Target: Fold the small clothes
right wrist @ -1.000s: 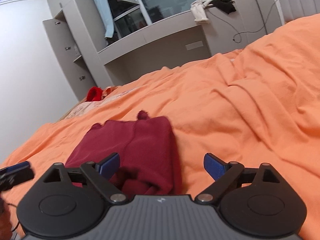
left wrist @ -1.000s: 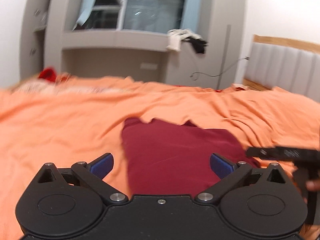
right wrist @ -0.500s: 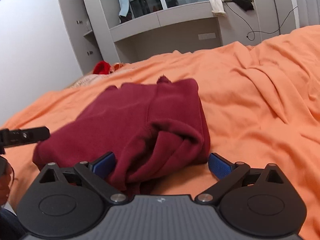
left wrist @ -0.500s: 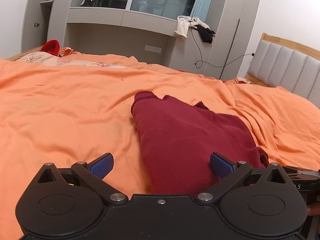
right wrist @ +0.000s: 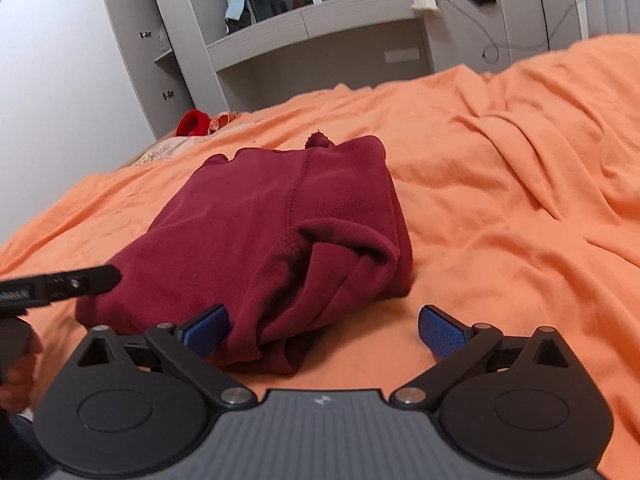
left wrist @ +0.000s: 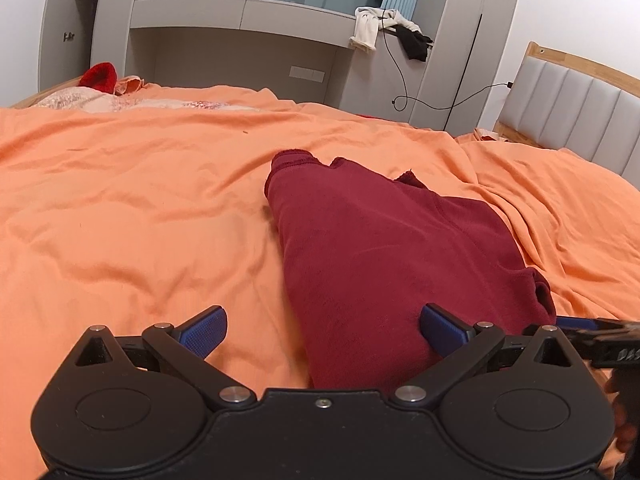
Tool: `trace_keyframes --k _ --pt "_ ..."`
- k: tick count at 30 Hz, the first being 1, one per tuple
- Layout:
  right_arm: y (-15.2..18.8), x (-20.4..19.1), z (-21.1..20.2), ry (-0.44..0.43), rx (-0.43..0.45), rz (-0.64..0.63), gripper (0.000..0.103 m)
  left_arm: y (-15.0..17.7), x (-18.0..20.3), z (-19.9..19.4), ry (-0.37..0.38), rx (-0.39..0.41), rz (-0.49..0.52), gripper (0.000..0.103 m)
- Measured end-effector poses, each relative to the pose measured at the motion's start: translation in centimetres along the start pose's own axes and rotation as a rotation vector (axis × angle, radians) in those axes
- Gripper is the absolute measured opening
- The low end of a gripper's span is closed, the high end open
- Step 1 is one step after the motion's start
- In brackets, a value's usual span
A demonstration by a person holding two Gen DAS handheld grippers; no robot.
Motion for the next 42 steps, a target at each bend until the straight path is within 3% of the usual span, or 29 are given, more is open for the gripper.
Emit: trace_keyframes --k 3,8,14,19,27,42 --pt "-0.6 0.8 -1.3 -0.024 -0.001 0.023 0.103 0.0 0.0 0.1 0.001 -0.005 -0.002 0.103" --pt "-2.6 2.4 -3.4 -0.045 0.081 0.087 0.103 -0.1 0.0 0.3 0.002 -0.004 0.002 0.103" --pt "-4.7 4.2 -2.1 -0.108 0.117 0.119 0.103 0.1 0.0 0.6 0.003 -0.011 0.004 0.103" --pt "-5.4 3.6 0.7 -0.110 0.081 0.029 0.103 0.1 -0.1 0.7 0.004 -0.016 0.007 0.103" --pt "-5.3 4.8 4.1 -0.116 0.011 0.173 0.103 0.2 -0.1 0.8 0.000 -0.016 0.018 0.103" --pt "-4.5 4.7 6.0 -0.105 0.002 0.173 0.103 0.4 0.1 1.1 -0.011 -0.022 0.024 0.103"
Point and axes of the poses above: each gripper's, at about its wrist camera, not at the fingertips, and z roughly the way its jaws point, x to its right, y to its underside, the point moved 2 cm from there along z, roughly the way its jaws point, and after that the axes turned 14 degrees about -x, right-handed, at the moved point
